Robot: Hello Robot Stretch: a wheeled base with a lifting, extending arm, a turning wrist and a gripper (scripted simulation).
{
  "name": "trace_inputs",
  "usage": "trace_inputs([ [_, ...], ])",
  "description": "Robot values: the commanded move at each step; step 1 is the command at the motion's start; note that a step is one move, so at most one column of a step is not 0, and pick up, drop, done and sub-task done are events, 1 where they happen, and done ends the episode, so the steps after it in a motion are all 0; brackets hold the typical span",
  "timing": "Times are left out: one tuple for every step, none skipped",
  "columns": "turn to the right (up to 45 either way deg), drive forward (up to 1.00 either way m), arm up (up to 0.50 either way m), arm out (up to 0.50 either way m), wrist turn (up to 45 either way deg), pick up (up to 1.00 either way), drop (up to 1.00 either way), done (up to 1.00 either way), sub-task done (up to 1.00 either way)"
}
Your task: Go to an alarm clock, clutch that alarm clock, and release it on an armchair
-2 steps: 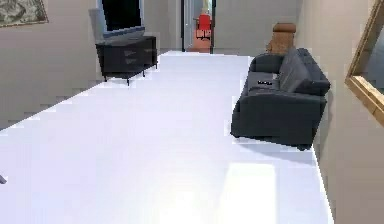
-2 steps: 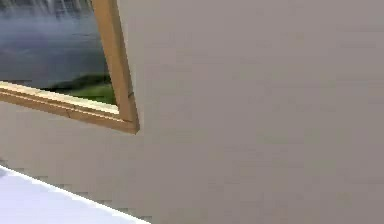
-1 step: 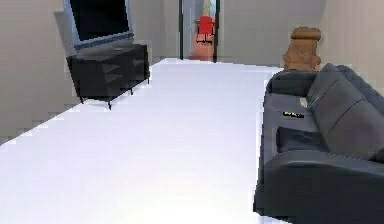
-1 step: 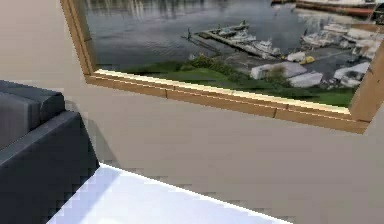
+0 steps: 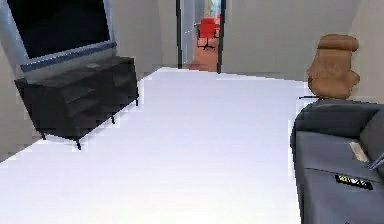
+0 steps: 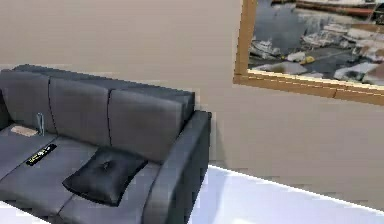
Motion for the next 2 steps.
trace_inputs([
  [0.0, 1.00, 0.00, 0.00, 0.0, 0.00, 0.00, 0.00, 0.00],
  [0.0, 1.00, 0.00, 0.00, 0.0, 0.00, 0.00, 0.00, 0.00],
])
